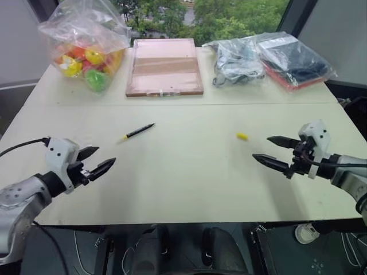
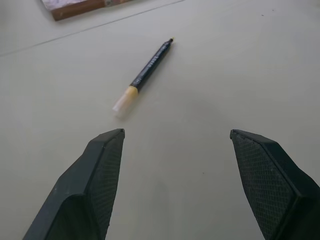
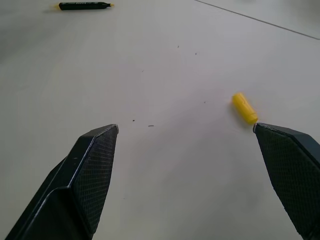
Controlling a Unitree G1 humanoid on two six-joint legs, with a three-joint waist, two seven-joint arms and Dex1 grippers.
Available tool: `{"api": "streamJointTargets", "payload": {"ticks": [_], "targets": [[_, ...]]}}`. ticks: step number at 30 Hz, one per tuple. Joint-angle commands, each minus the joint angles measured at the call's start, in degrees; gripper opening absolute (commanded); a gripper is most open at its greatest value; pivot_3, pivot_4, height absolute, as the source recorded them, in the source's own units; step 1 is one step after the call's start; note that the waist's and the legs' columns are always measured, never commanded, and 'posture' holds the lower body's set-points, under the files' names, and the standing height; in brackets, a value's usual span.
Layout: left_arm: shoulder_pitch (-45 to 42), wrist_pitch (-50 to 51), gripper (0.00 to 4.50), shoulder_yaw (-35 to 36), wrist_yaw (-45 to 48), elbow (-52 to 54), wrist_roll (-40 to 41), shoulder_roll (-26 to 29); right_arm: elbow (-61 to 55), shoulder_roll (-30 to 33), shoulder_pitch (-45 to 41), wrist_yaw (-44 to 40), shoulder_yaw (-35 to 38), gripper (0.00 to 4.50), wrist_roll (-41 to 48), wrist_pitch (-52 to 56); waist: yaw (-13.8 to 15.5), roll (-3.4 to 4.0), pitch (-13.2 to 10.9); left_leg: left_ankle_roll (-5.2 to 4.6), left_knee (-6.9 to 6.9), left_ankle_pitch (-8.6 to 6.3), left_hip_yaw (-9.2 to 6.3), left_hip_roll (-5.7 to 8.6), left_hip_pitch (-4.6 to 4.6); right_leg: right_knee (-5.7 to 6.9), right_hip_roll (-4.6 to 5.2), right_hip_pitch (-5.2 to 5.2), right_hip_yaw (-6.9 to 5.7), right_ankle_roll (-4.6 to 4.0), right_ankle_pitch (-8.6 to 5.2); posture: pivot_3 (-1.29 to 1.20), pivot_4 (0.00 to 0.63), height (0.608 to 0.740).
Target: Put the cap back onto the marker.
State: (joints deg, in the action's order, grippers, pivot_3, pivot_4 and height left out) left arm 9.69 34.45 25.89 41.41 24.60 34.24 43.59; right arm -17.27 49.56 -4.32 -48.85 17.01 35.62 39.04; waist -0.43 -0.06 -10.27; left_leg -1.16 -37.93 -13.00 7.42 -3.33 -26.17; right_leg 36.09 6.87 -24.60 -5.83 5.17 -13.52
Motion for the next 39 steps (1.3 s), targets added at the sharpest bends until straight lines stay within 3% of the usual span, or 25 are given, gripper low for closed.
{"api": "streamJointTargets", "payload": {"ticks": [1,22,36,39], "targets": [[0.8,-0.6,3.55,2.5,0.7,1.0,0.9,0.1,-2.4,-0.5,0.2,0.6,0.1,4.48,0.3,0.0,0.0,0.00,0.0,0.01,0.00,-0.01,0.00,0.00,0.00,0.00,0.00,0.00,0.00,0.00,0.00,0.00,0.150,0.740],[0.7,-6.7,3.55,0.3,-0.6,-4.0,-3.2,-3.3,-3.4,-2.7,1.0,1.7,-2.4,4.48,-1.9,-2.0,0.0,0.00,0.0,0.03,0.00,-0.02,0.02,0.00,-0.06,-0.02,0.00,-0.05,0.00,-0.03,0.02,0.00,0.150,0.740],[-0.7,-7.2,3.55,0.0,-0.5,-4.9,-4.1,-2.9,-2.4,-3.3,0.0,1.5,-3.0,4.48,-3.4,-3.3,0.0,0.00,0.0,0.03,0.00,-0.02,0.03,0.00,-0.07,-0.02,0.00,-0.05,0.00,-0.03,0.02,0.00,0.150,0.740],[-3.1,-7.7,3.55,0.2,1.8,-6.8,-4.0,-0.7,-4.0,-2.2,-1.7,0.5,-3.6,4.48,-2.2,-1.7,0.0,0.00,0.0,0.02,0.00,-0.01,0.03,0.00,-0.07,-0.02,0.00,-0.06,0.00,-0.03,0.02,0.00,0.150,0.740]]}}
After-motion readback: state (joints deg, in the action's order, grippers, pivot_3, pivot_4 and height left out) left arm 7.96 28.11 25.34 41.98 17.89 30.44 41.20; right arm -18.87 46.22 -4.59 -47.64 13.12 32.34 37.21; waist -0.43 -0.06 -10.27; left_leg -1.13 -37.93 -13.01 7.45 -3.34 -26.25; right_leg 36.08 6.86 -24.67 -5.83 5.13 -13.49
